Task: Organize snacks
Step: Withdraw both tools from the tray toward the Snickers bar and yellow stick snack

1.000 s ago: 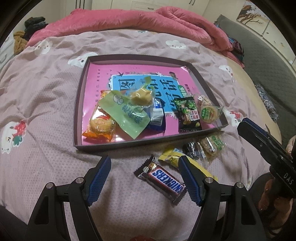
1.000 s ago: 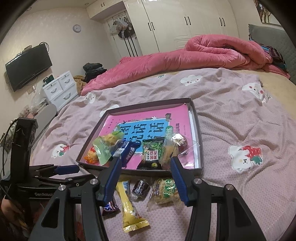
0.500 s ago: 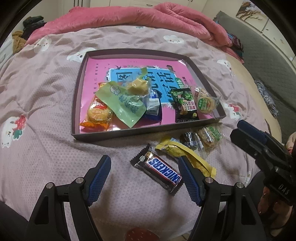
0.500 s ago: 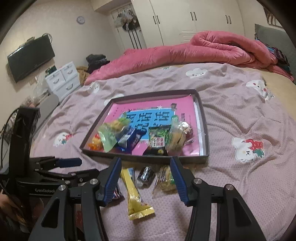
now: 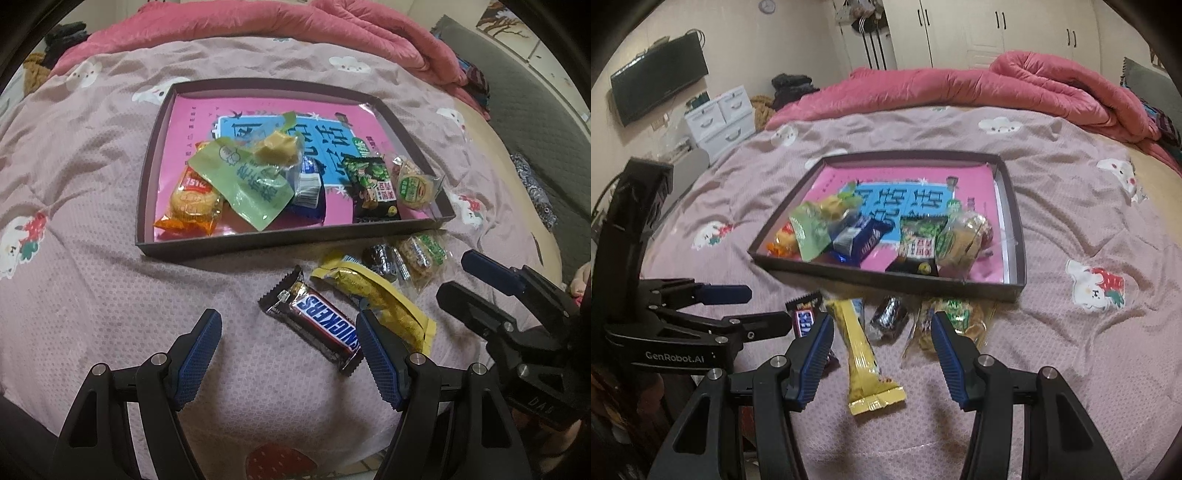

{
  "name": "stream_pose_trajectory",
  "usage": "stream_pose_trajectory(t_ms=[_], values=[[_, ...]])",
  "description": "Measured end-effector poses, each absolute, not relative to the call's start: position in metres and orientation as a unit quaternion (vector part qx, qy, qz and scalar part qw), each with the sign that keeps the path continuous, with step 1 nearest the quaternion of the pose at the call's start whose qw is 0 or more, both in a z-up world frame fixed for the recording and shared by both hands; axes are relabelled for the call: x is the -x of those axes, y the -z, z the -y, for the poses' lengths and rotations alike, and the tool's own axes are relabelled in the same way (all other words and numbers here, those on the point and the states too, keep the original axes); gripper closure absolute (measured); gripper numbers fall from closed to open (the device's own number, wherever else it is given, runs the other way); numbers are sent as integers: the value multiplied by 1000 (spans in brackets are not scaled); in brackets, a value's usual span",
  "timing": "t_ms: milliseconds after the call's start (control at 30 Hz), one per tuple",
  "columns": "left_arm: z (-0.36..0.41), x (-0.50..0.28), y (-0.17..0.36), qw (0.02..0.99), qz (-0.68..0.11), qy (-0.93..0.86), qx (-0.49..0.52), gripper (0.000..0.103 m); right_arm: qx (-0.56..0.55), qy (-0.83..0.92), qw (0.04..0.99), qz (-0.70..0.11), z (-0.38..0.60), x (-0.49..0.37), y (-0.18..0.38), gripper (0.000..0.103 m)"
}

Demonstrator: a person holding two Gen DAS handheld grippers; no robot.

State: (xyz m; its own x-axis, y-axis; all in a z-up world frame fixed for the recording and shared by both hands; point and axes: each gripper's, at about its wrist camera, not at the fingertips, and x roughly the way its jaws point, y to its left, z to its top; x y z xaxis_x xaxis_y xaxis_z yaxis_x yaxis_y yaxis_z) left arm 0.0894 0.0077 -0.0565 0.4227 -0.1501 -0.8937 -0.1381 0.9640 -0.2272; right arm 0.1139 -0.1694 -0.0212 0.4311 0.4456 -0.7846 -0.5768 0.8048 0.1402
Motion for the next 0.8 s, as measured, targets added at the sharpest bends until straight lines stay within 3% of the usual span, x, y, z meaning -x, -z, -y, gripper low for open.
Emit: stream_pose_trajectory(t_ms=[533,800], values=[[-10,-94,81,807,-566,9,167,27,110,-319,802,-492,154,-115,52,49],[0,-99,89,803,-573,7,164,27,124,-325,783,-516,147,-116,67,64]])
